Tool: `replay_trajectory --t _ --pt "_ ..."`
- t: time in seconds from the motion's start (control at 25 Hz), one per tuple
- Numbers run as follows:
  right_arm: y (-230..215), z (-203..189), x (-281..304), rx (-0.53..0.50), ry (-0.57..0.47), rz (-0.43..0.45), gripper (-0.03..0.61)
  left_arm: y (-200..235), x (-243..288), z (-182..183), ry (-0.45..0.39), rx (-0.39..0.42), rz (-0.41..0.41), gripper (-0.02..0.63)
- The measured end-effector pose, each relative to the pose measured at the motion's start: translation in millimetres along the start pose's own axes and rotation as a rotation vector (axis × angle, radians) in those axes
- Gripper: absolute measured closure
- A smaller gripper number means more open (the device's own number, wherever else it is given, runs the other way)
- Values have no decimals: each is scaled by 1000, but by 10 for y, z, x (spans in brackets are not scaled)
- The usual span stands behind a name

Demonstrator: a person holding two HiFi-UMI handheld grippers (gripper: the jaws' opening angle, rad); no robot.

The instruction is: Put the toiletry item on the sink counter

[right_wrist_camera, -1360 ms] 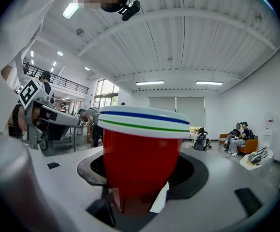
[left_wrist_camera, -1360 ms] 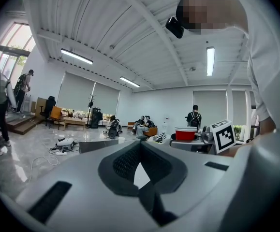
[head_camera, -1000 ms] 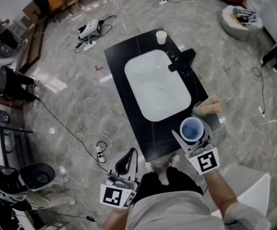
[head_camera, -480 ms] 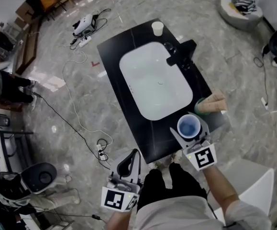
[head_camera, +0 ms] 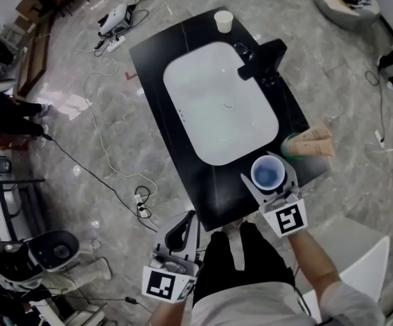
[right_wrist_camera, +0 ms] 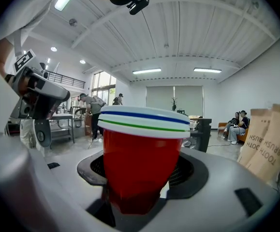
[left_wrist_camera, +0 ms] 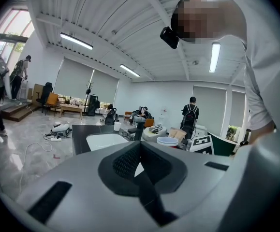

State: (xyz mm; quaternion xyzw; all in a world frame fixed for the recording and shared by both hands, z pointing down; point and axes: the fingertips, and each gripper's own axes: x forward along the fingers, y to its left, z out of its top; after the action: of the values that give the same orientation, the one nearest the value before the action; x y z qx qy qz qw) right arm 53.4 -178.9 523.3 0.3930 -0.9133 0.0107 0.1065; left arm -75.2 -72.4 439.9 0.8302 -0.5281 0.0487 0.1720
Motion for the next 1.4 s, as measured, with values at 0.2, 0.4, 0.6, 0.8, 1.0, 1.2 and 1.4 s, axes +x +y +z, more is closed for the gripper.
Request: replay_trajectory --t 0.2,0.4,0.6,0.8,1.0,1.2,1.4 --pt "9 -177 81 -22 22 5 278 11 96 -162 13 -21 -12 611" --pt "72 -332 150 -26 47 10 278 59 143 -282 18 -46 -14 611" --pt "88 -452 217 -42 67 7 278 127 160 -353 33 -55 -15 611" --pt "74 -565 269 -40 79 -7 278 150 189 -417 36 -68 -17 611" --pt "78 -637 314 -46 83 -8 278 175 219 -458 35 -82 -15 611" --pt "65 -680 352 -38 81 -19 278 200 230 -516 43 -91 -12 611" --pt "42 -704 389 -24 74 -28 278 217 260 -535 45 -96 -11 611"
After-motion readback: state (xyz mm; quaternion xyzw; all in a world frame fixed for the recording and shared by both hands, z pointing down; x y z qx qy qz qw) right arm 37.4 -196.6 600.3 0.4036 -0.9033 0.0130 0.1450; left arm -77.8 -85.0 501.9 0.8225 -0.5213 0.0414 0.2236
